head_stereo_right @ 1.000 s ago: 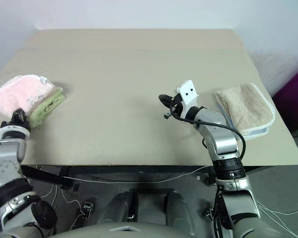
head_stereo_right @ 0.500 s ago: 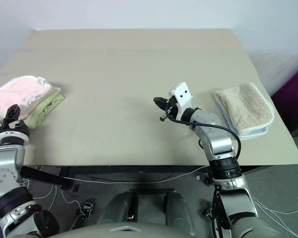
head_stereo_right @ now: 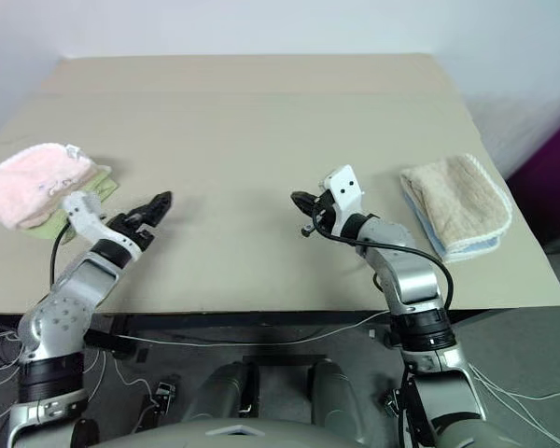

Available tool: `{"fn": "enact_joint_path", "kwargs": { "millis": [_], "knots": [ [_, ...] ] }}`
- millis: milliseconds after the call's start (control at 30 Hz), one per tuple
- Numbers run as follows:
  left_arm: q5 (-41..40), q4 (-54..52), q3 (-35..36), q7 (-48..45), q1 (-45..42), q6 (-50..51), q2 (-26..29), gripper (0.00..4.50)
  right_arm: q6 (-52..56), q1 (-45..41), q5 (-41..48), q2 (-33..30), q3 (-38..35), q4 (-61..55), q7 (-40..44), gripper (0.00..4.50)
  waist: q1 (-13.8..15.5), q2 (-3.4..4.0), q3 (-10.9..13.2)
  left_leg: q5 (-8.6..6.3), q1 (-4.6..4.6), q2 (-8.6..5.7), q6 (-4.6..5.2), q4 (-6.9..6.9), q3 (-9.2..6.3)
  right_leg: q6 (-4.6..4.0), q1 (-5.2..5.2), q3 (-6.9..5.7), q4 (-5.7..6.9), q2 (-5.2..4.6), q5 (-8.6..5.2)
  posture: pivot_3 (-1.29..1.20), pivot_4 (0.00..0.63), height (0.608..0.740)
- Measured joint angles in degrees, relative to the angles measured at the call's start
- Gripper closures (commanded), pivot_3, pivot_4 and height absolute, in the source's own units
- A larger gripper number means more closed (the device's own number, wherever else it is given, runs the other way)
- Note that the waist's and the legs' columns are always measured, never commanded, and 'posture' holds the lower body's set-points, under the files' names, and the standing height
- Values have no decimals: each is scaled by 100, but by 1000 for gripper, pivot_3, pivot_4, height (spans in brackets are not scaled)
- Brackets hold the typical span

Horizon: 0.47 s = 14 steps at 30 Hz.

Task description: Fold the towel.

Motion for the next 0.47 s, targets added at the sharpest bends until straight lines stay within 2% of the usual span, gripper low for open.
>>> {"fn": "enact_joint_path", "kwargs": {
  "millis": [100, 233, 467],
  "knots": [
    [1082, 184, -585, -601, -182, -631, 372, 20, -69, 4, -88, -10, -1, -1, -105, 4500, 14, 1, 0, 0, 0, -3, 1, 1, 5, 0, 2, 1, -2, -3, 0, 0, 150, 740],
    [1962, 728, -855, -1045, -220, -1420, 405, 20, -317, 102, -253, -12, -7, 5, -243, 4500, 28, 1, 0, -1, 0, -2, 1, 1, 3, 0, 1, 1, -3, -6, 0, 0, 150, 740],
    [2324, 1165, -837, -1501, -414, -1842, 377, 20, -544, 347, -438, 8, -1, 4, -419, 4500, 31, 1, 1, -1, -2, -3, 2, 4, 2, 1, 2, 0, -2, -10, 1, 0, 150, 740]
  ]
}}
